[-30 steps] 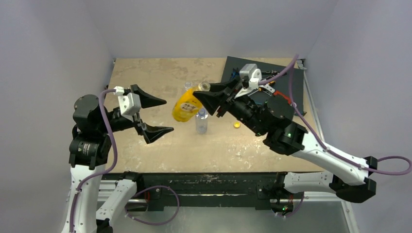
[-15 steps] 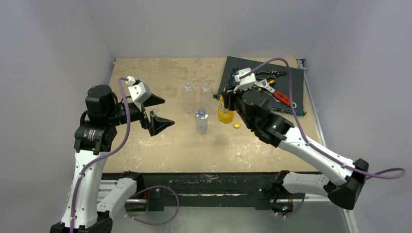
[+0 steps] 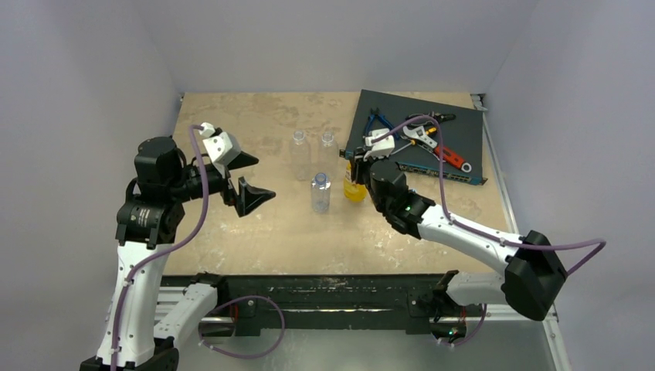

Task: Unscrew the bottle caps

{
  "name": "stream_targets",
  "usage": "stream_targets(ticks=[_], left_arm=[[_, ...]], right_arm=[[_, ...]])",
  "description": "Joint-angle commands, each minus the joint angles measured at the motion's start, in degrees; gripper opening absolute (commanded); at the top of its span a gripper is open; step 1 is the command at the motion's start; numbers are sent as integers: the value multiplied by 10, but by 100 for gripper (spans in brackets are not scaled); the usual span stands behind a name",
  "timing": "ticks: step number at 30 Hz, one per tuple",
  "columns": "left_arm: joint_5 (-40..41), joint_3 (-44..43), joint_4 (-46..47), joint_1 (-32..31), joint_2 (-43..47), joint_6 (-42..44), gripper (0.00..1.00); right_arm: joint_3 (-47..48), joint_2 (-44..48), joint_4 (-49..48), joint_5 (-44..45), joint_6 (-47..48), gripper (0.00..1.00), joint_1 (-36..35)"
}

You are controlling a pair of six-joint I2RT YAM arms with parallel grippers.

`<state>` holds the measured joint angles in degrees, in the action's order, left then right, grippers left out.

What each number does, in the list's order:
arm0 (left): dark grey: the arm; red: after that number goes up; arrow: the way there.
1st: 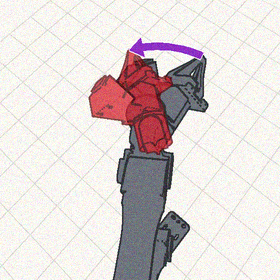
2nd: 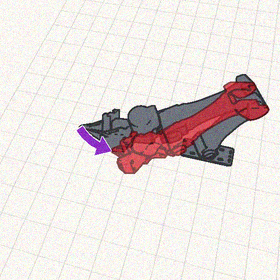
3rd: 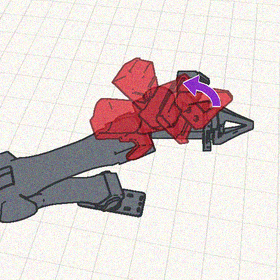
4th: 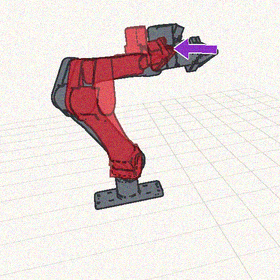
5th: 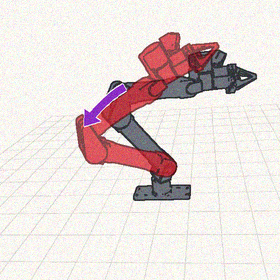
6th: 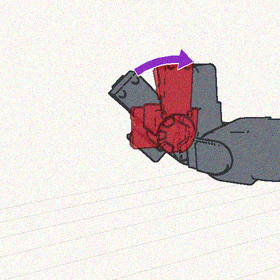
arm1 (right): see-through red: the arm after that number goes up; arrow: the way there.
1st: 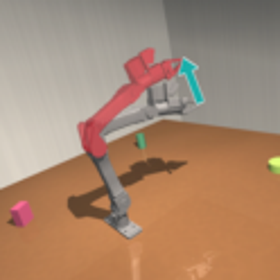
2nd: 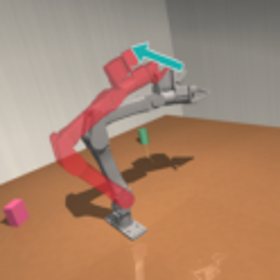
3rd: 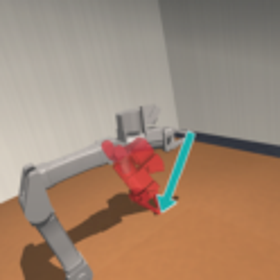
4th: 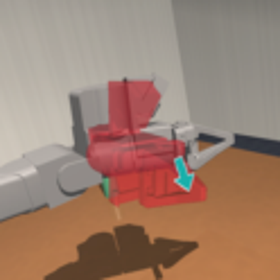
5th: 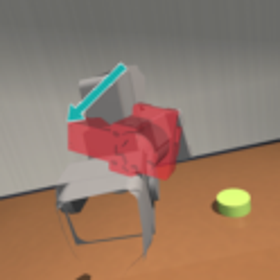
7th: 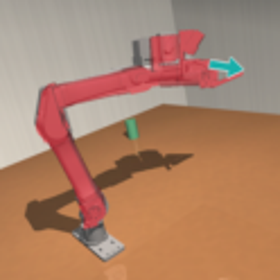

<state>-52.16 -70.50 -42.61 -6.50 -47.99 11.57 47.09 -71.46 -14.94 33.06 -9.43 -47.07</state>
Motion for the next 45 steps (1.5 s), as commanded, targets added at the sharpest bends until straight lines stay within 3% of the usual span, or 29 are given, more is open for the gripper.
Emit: stream_targets(ticks=[1, 9, 24, 35, 38, 45], left_arm=[[3, -7, 23, 2, 3, -10, 100], [5, 3, 32, 2, 6, -11, 100], [10, 5, 69, 2, 10, -36, 100], [30, 1, 76, 2, 8, -50, 100], [78, -4, 97, 2, -4, -107, 100], [237, -19, 78, 1, -89, -130, 100]], right_arm=[[-15, -16, -103, 12, -30, 14, 4], [-34, -40, -110, 4, -43, 24, 4], [-51, -14, -81, 7, -31, 66, 4], [7, 14, -13, -3, -19, 82, 4], [56, 41, 52, -11, -35, 97, 4], [113, 105, 119, 27, -14, 99, 47]])
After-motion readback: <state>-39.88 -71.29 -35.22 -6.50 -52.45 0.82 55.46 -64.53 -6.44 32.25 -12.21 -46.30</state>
